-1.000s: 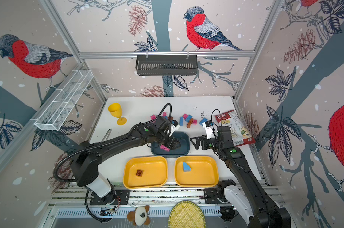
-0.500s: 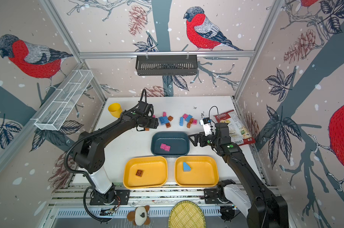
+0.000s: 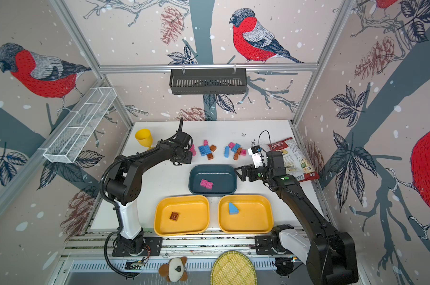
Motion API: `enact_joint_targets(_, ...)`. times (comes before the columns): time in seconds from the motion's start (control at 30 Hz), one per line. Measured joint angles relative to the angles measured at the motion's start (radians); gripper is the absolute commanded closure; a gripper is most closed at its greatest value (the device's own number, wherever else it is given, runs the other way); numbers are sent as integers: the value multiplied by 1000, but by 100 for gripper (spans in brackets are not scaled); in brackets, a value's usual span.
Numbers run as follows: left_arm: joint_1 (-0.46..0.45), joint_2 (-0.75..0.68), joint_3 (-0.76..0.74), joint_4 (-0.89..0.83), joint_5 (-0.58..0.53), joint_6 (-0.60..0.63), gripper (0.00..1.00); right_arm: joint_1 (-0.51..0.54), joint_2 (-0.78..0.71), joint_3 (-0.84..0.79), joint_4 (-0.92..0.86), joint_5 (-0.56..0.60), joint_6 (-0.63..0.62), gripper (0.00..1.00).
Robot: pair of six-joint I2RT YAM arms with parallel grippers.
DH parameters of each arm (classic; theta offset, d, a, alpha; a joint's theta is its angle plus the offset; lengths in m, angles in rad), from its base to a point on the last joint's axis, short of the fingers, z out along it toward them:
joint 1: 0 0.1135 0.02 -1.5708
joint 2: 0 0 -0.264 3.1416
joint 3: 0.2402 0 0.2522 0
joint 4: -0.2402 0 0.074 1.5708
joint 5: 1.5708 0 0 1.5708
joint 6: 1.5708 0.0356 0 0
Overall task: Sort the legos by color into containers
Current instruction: 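Move the left gripper back to the pile and grasp an orange-brown brick, then carry the orange-brown brick into the yellow tray nearer the left arm and release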
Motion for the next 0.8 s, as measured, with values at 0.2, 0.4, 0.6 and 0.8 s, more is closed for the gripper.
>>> enact_joint_targets(0.2,13,37,-6,37,8,0,40,25,0,0,9,-11,-3,0)
enact_joint_targets(0.4,24,69,7,55,17,1,46,49,-4,0,18,-14,-3,0)
enact_joint_targets(0.6,25,88,21,66,6,2,62,53,-10,0,18,-14,-3,0)
enact_joint_targets(0.8,25,55,18,58,6,3,68,55,-14,3,17,-14,-3,0)
